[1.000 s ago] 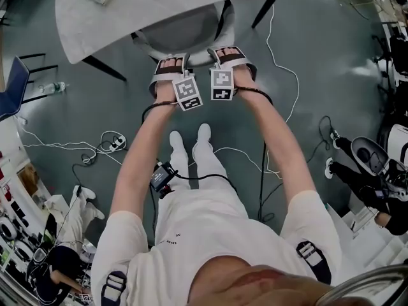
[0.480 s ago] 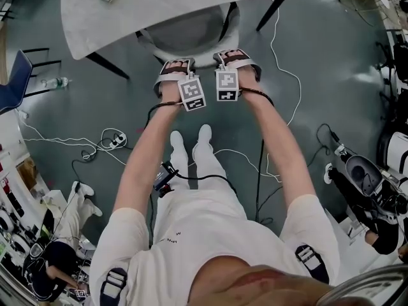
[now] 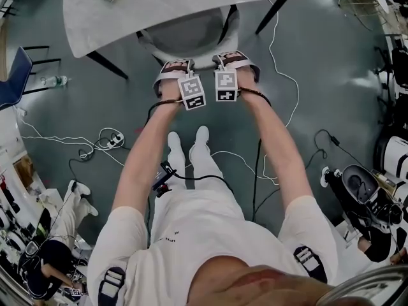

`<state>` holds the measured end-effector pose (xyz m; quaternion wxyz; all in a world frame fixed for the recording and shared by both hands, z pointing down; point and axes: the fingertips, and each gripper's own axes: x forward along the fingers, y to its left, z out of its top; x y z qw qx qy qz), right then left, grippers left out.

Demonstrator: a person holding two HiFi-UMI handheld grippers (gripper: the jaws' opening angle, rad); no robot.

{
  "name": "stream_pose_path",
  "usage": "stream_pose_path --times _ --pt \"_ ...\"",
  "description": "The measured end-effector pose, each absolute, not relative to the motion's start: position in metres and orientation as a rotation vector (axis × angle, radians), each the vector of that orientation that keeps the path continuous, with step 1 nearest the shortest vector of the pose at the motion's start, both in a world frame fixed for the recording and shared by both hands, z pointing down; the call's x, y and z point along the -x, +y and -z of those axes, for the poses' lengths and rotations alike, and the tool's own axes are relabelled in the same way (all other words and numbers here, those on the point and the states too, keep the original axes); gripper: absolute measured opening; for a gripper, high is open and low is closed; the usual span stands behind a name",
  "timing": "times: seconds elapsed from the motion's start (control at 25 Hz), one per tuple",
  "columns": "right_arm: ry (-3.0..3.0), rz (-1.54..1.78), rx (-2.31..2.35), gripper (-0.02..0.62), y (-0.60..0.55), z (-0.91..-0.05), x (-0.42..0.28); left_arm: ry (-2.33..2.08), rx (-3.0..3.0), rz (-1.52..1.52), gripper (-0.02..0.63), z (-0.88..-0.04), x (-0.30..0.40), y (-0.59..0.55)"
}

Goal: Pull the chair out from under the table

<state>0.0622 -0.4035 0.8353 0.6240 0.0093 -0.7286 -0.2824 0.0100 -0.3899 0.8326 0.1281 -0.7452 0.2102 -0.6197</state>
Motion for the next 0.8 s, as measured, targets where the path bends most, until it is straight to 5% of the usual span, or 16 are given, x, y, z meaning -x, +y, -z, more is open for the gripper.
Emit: stream_pose_path --times 0.8 --pt "-1.671 0.644 0.027 0.083 -0.345 -0.835 -0.080 0.604 2.213 1.817 0.084 -0.831 -0.027 -0.331"
